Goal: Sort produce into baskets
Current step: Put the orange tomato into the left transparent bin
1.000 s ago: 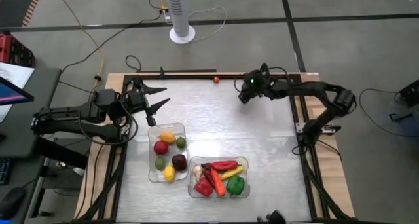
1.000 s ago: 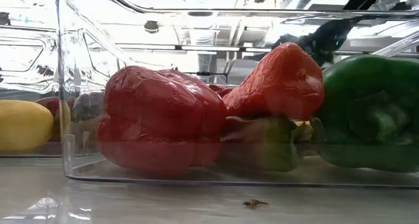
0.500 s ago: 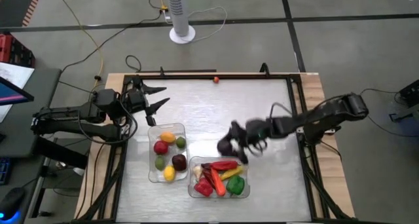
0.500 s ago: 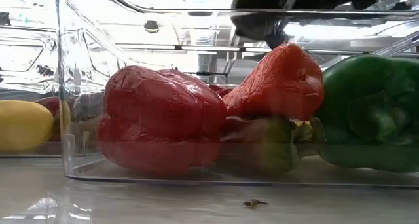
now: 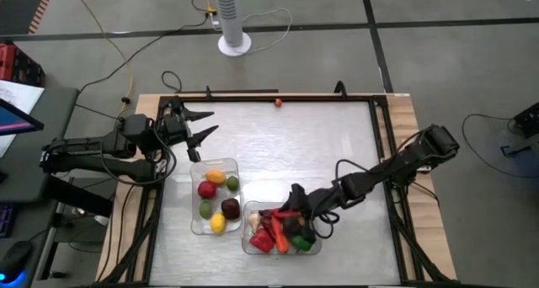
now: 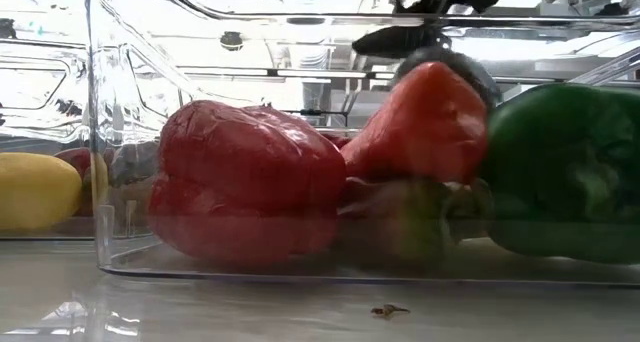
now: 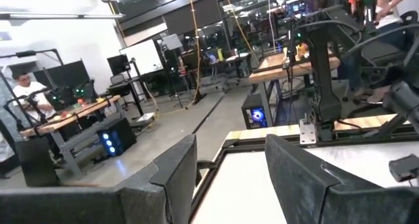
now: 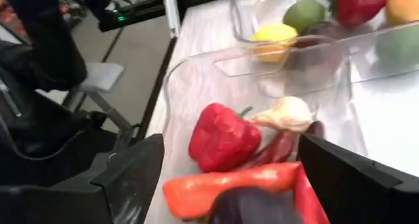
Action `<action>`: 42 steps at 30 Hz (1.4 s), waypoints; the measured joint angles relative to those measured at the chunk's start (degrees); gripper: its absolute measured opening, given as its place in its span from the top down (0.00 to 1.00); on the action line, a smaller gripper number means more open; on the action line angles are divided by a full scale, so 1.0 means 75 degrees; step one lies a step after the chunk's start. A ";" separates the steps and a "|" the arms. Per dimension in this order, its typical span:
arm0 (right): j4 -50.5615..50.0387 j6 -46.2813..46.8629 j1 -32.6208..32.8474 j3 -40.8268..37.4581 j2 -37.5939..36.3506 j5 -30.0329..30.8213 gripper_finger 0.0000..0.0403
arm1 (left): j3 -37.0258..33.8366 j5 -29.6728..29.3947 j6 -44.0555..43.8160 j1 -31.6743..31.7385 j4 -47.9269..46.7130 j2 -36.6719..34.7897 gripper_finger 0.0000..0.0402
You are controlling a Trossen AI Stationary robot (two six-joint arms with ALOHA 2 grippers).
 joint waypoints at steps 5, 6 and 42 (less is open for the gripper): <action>-0.1505 -0.0316 -0.0477 0.0499 -0.0185 0.0203 0.03 | 0.0000 0.0000 0.0015 0.0000 -0.0001 0.0000 0.58; -0.1815 -0.0389 -0.0591 0.0554 -0.0274 0.0440 0.03 | 0.0000 0.0000 0.0017 0.0000 0.0002 0.0000 0.58; 0.4679 -0.1605 -0.6058 -0.0793 0.2729 0.1921 0.10 | 0.0006 -0.0207 0.0496 0.0154 0.0136 0.0151 0.58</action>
